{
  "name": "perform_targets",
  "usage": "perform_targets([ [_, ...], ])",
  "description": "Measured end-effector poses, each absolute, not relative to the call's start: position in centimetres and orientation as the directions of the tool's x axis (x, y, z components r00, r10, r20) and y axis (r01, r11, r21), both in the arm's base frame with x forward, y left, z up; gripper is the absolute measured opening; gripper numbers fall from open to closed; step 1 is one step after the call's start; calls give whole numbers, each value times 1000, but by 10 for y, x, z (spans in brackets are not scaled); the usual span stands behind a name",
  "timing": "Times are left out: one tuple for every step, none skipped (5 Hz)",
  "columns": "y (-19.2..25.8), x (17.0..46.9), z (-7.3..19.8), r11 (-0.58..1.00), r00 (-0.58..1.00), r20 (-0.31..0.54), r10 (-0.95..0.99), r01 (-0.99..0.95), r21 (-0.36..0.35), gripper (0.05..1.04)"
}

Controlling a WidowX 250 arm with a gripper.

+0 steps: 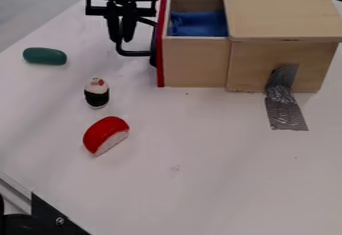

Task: Opened the drawer

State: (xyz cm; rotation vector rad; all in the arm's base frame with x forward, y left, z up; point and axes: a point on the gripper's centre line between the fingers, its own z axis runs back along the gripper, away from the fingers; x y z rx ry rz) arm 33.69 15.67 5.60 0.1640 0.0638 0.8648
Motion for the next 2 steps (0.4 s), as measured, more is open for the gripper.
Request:
perform_targets([
  [155, 336, 62, 629, 639, 10, 769, -760, 163, 587],
  [155, 335, 65, 626, 635, -3, 772, -761, 171, 891],
])
